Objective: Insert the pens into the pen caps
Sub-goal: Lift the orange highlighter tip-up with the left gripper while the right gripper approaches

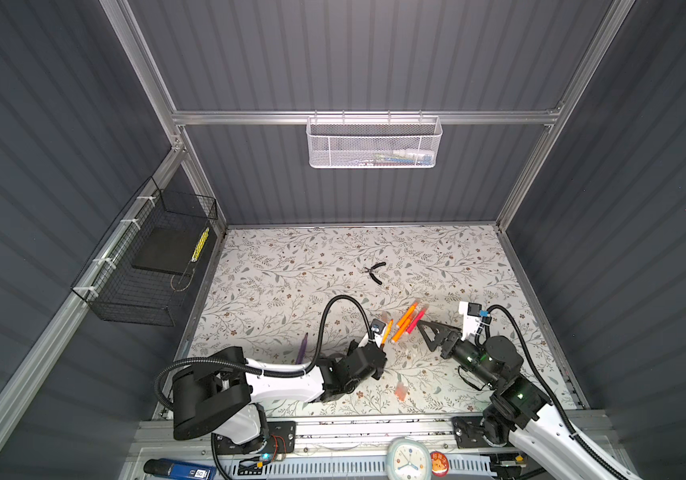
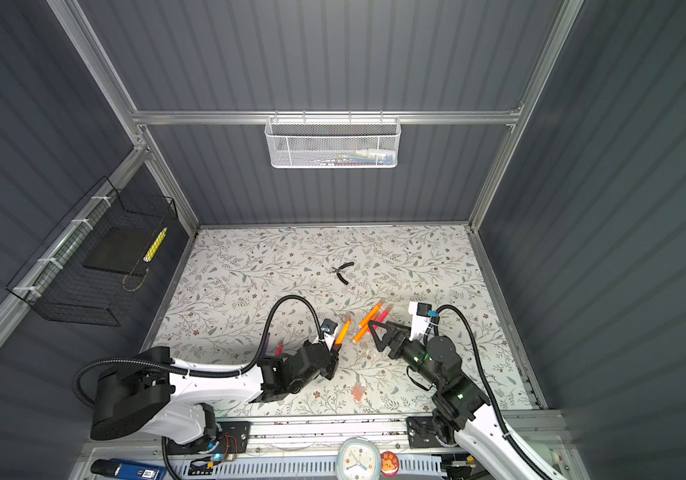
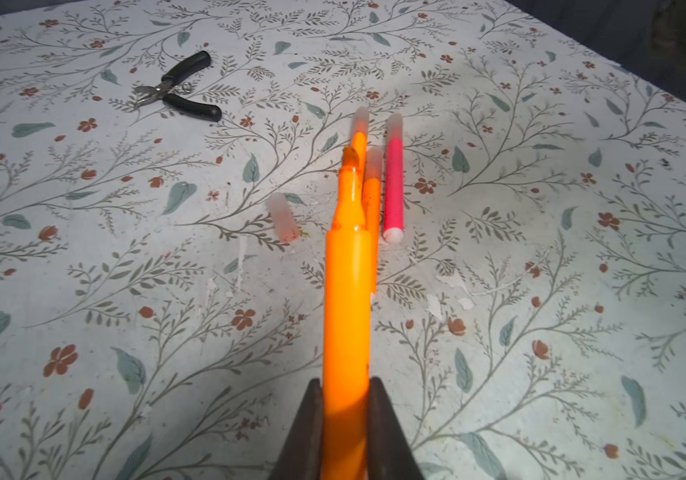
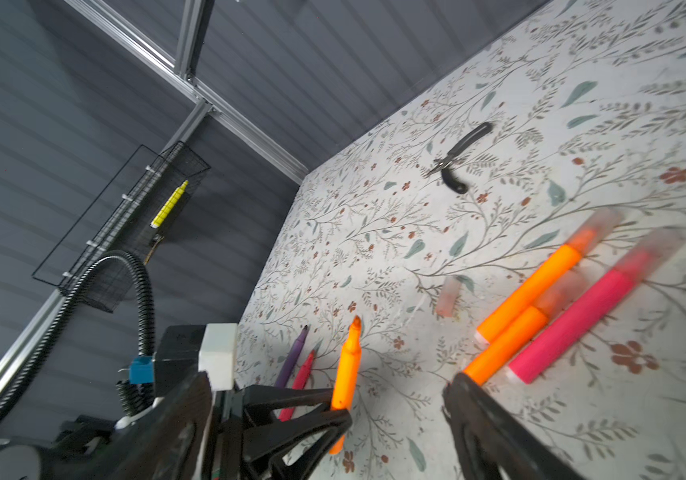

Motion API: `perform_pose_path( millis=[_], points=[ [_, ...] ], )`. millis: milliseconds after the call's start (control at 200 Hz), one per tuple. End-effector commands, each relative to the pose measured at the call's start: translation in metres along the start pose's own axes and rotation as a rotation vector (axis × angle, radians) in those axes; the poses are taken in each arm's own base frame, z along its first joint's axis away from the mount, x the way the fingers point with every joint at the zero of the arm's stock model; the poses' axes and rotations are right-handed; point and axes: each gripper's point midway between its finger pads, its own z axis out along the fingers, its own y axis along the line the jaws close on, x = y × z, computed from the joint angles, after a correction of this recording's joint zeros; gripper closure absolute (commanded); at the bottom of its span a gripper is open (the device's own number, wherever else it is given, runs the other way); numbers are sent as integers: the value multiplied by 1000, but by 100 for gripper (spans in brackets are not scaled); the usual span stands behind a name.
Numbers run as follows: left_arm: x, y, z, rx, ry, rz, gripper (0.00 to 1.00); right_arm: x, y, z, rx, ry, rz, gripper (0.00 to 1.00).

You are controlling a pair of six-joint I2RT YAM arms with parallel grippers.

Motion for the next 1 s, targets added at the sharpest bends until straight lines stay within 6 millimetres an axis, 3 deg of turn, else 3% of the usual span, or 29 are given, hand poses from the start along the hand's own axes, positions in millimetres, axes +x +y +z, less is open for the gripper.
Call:
perform_pose_path(
  millis=[0,355,750,995],
  points=[
    [-8,-13,-3,77,-34,-44,100,10,16,2,-98,31,48,10],
    [-11,-11,-16,102,-62,-45,100,48,44,23,-184,102,23,15],
    [-17,-32,-12,180,-28,-29,100,59,14,59,13,107,25,28],
    [-14,-37,-8,195,-14,-30,100,57,5,60,69,93,36,55]
  ],
)
